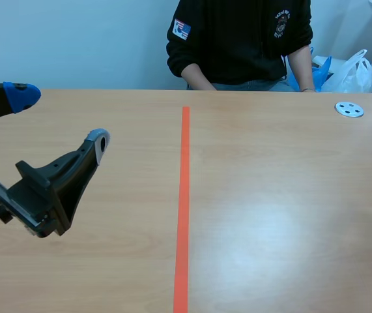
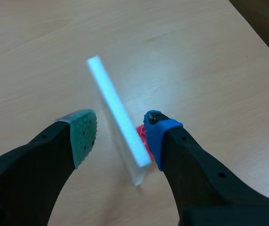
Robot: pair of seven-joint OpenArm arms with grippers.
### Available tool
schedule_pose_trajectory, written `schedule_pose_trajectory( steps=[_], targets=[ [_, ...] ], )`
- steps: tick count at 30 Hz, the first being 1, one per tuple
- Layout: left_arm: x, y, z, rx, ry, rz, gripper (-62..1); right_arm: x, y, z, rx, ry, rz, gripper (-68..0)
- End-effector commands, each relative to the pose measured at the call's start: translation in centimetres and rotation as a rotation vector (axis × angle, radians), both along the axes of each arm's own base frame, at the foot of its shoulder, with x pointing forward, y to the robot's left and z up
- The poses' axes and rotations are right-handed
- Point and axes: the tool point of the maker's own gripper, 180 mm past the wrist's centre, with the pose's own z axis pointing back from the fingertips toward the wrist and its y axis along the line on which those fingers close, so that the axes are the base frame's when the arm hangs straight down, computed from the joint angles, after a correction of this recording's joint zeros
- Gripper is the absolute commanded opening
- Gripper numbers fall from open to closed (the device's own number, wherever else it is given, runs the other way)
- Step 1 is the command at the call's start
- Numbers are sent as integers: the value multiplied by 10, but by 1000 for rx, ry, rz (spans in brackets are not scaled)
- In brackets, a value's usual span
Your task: Sort the leaf by its shape. The table is split by an orange tape line. A compound leaf with several leaflets goes to the left side, a simple leaf with one blade goes to the right side. Return to the home posture when a red brick is placed on the table.
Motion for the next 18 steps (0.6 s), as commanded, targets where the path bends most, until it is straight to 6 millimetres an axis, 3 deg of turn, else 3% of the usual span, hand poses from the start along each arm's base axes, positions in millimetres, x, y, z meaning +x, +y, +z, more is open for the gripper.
schedule_pose_trajectory(
  steps=[1,9,13,18],
  targets=[
    [-1,-2,6,-16,-18,-7,8,8,-8,16,-30,-38,-1,-424],
    [-1,-2,6,-16,-18,-7,8,8,-8,16,-32,-38,-1,-353],
    [-1,-2,6,-16,-18,-7,8,8,-10,16,-32,-28,4,-353],
    [-1,-2,6,-16,-18,-7,8,11,-8,35,-44,-53,78,-353]
  ],
)
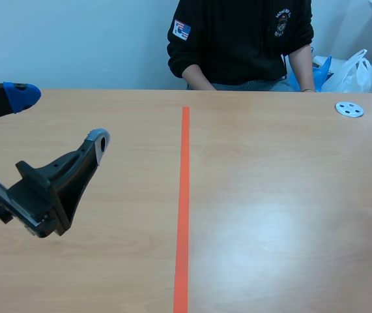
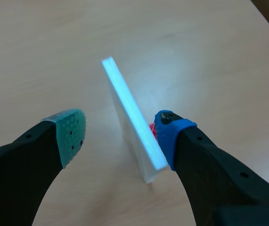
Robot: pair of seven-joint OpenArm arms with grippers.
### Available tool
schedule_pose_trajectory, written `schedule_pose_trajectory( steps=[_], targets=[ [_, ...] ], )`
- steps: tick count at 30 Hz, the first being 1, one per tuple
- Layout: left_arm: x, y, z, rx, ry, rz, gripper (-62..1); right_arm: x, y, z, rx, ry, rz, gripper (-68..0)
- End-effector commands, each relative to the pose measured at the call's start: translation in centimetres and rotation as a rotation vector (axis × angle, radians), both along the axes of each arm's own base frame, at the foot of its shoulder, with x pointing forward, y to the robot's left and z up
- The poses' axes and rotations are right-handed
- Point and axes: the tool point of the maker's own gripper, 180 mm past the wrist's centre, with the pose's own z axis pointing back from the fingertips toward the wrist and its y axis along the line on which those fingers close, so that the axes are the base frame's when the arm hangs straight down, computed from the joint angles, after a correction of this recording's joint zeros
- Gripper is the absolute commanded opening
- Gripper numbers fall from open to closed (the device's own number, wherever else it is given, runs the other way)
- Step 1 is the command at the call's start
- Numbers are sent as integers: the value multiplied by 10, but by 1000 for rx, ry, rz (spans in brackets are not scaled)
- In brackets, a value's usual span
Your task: Sort the leaf by its shape. The table is split by an orange tape line. A compound leaf with several leaflets goes to the left side, a simple leaf with one blade goes to the right side. Return to the home posture when a red brick is placed on the table.
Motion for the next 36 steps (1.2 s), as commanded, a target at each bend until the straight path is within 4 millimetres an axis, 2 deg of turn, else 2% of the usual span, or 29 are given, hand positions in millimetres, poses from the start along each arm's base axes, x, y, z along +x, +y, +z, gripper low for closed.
schedule_pose_trajectory(
  steps=[1,12,21,24,26,30,32,36],
  targets=[
    [-1,-2,6,-16,-18,-7,8,9,-16,39,-65,-75,23,-353],
    [-3,-2,4,8,-16,-28,8,0,-4,130,-218,-173,175,-353],
    [-3,-2,4,9,-16,-29,8,-1,66,192,-284,-261,464,-353],
    [-3,-2,4,10,-16,-30,8,-2,81,210,-334,-281,512,-353],
    [-3,-2,4,10,-16,-30,8,-2,87,219,-354,-294,526,-337],
    [-3,-2,4,10,-16,-30,8,-2,91,224,-364,-309,534,-213],
    [-3,-2,4,10,-16,-30,8,-2,91,226,-363,-318,535,-175],
    [-3,-2,4,10,-16,-30,8,-2,92,228,-363,-333,536,-161]
  ],
)
